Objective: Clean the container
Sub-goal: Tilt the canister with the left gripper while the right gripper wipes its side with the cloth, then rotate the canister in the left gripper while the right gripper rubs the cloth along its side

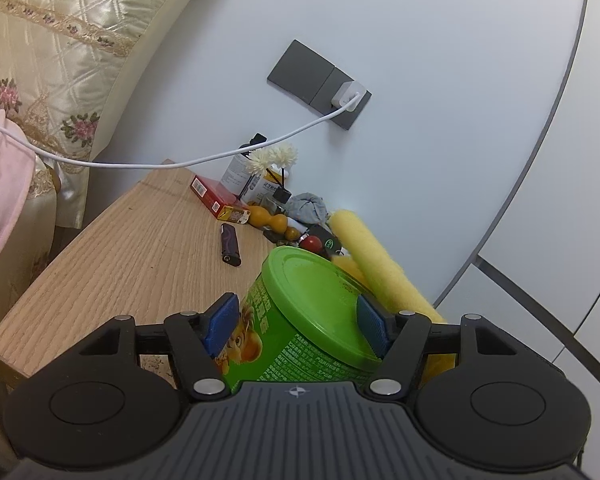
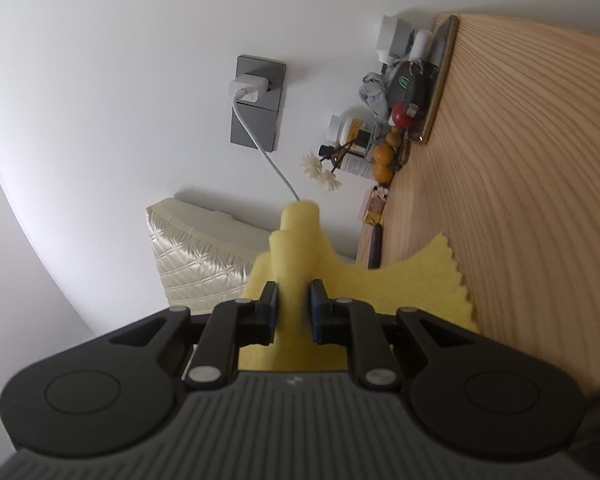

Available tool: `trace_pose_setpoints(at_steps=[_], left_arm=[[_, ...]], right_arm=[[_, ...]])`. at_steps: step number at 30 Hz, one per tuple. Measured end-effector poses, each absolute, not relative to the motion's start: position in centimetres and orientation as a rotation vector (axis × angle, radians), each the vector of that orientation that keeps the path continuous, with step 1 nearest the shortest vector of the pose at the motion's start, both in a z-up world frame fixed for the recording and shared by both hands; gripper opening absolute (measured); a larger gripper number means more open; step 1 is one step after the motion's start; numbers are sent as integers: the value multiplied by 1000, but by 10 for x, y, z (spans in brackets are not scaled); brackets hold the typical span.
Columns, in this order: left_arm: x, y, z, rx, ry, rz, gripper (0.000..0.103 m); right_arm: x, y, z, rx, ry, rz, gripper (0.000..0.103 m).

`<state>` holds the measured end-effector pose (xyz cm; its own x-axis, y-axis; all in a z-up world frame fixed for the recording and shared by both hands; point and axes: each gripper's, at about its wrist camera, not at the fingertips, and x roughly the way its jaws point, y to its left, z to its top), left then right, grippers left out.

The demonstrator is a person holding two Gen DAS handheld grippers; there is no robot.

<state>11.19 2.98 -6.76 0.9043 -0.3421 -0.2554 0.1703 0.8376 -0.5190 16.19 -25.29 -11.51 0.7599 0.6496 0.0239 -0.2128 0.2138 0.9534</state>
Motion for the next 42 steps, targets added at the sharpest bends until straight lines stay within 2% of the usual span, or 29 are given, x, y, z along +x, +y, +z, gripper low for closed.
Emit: trace_pose_setpoints(at_steps=[17, 22, 42], left_arm=[[99, 38, -60, -554, 336, -296, 73], [91, 31, -59, -574, 368, -285, 72], [107, 24, -64, -546, 356, -216, 69]], right_arm=[[172, -243, -106, 1124, 404, 619, 17], [175, -240, -106, 1098, 397, 618, 23], [161, -240, -102, 1070, 407, 595, 20]])
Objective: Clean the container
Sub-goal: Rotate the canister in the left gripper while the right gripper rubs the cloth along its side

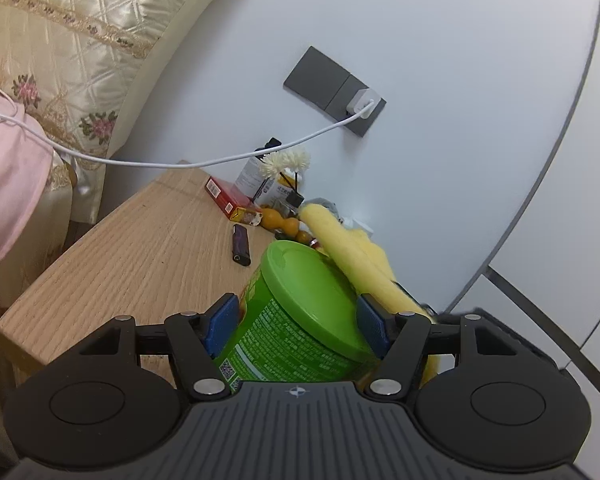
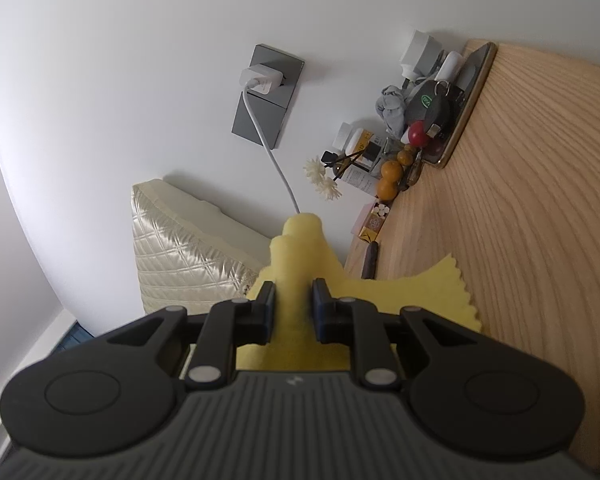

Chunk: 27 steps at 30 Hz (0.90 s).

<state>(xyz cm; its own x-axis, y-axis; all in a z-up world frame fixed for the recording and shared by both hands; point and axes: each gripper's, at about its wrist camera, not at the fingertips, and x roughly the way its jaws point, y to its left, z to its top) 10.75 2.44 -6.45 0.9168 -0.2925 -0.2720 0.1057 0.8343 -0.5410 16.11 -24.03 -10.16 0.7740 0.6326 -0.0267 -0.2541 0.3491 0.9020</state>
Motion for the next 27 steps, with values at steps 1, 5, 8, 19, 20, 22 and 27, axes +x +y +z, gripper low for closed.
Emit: trace_pose_setpoints(at_steps=[1, 5, 8, 19, 20, 22, 27], left_arm=[[108, 25, -64, -546, 359, -220, 69], [111, 27, -65, -539, 366, -238, 69], [112, 29, -64, -535, 375, -250, 69], [111, 30, -66, -527, 368, -268, 69], [111, 30, -66, -527, 367, -268, 70], [111, 30, -66, -528, 367, -270, 70], [110, 28, -67, -524, 366, -281, 70]], right_arm=[[159, -241, -101, 1067, 408, 593, 20], [154, -242, -99, 1060, 412, 588, 20], [157, -241, -99, 1059, 414, 589, 20], [168, -238, -98, 1054, 421, 593, 20], [169, -237, -98, 1053, 422, 593, 20], [171, -237, -98, 1053, 423, 594, 20], [167, -240, -100, 1069, 428, 593, 20]])
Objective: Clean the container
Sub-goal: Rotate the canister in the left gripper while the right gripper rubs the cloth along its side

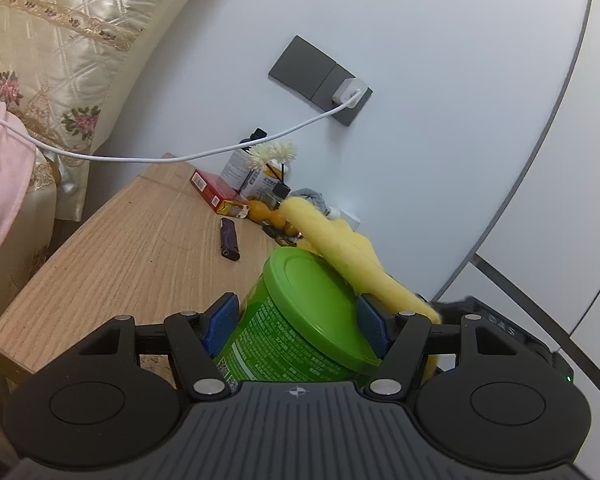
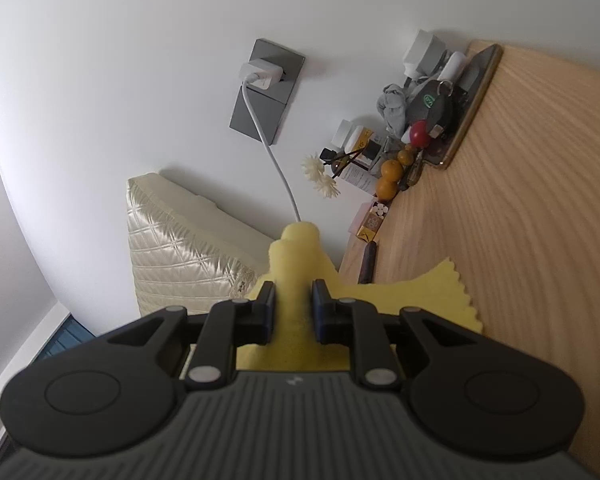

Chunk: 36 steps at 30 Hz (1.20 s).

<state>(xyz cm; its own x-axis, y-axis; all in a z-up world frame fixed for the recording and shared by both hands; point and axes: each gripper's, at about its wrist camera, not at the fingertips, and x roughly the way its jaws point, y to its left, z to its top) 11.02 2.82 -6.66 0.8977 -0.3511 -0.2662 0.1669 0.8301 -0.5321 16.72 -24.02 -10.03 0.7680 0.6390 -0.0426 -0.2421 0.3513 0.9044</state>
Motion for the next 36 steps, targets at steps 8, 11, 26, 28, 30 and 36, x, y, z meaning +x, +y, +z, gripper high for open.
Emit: trace_pose_setpoints(at_steps=[8, 11, 26, 28, 30, 36], left_arm=[[110, 26, -68, -519, 360, -284, 70], [111, 27, -68, -516, 360, -290, 70], [105, 33, -68, -540, 353, -324, 71], [96, 32, -63, -516, 343, -292, 71], [93, 28, -59, -484, 364, -303, 71], [92, 25, -62, -535, 401, -301, 71]], right_arm=[[144, -251, -98, 1055, 424, 595, 20], [150, -248, -99, 1057, 424, 597, 20], [186, -232, -103, 1081, 419, 605, 20], [182, -234, -103, 1089, 411, 598, 20], [179, -236, -103, 1100, 404, 592, 19], [173, -239, -103, 1105, 393, 579, 19]])
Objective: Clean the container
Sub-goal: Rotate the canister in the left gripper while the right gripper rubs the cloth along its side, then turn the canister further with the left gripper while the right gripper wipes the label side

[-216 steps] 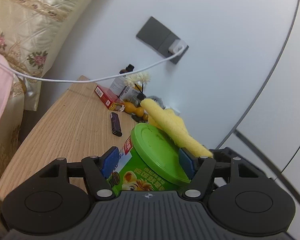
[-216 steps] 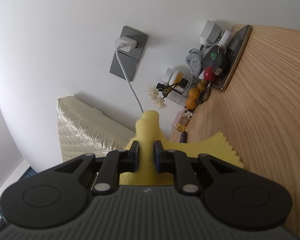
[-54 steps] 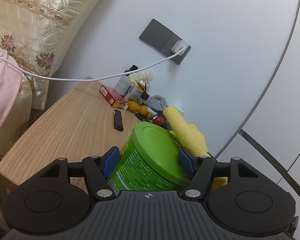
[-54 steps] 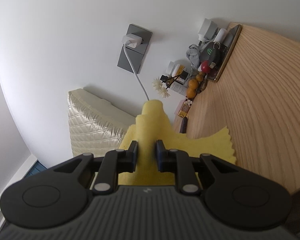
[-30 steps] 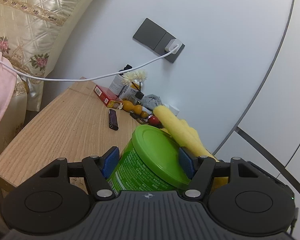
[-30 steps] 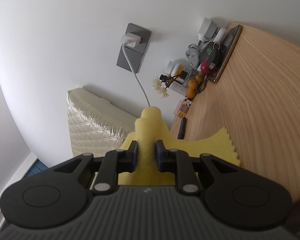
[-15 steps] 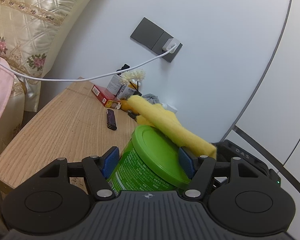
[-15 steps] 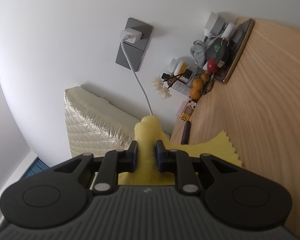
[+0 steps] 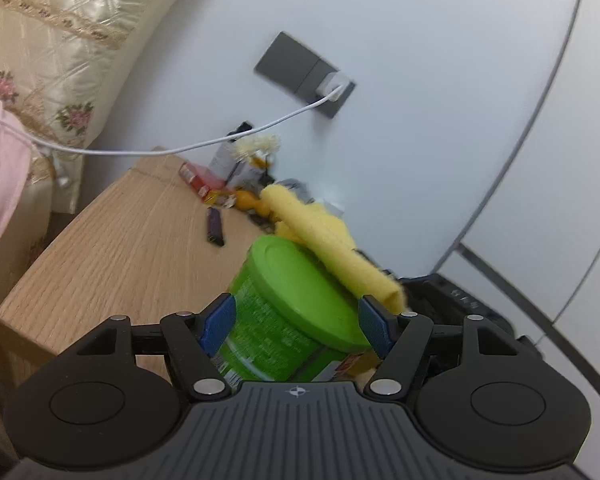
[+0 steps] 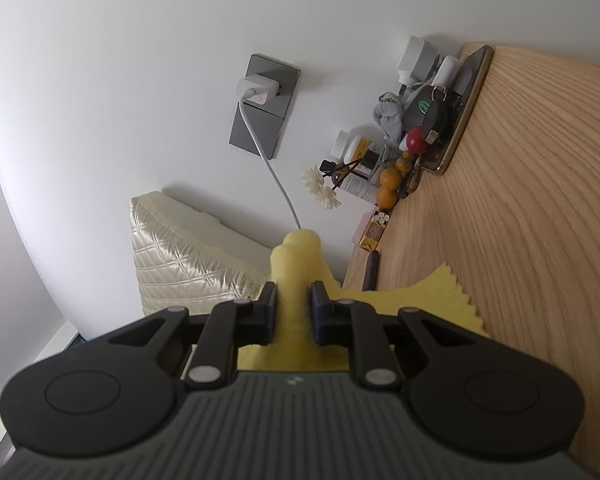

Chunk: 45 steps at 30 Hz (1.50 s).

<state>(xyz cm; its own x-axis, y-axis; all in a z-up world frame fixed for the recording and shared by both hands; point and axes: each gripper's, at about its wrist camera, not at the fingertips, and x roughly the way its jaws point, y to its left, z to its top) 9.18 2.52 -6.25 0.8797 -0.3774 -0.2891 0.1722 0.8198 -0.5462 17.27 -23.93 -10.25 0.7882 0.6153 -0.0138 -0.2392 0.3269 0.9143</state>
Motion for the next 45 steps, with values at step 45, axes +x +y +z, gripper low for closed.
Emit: trace_pose_setpoints(at_steps=[45], left_arm=[[113, 27, -64, -510, 354, -265, 66]], right_arm=[[148, -246, -104, 1105, 386, 587, 19]])
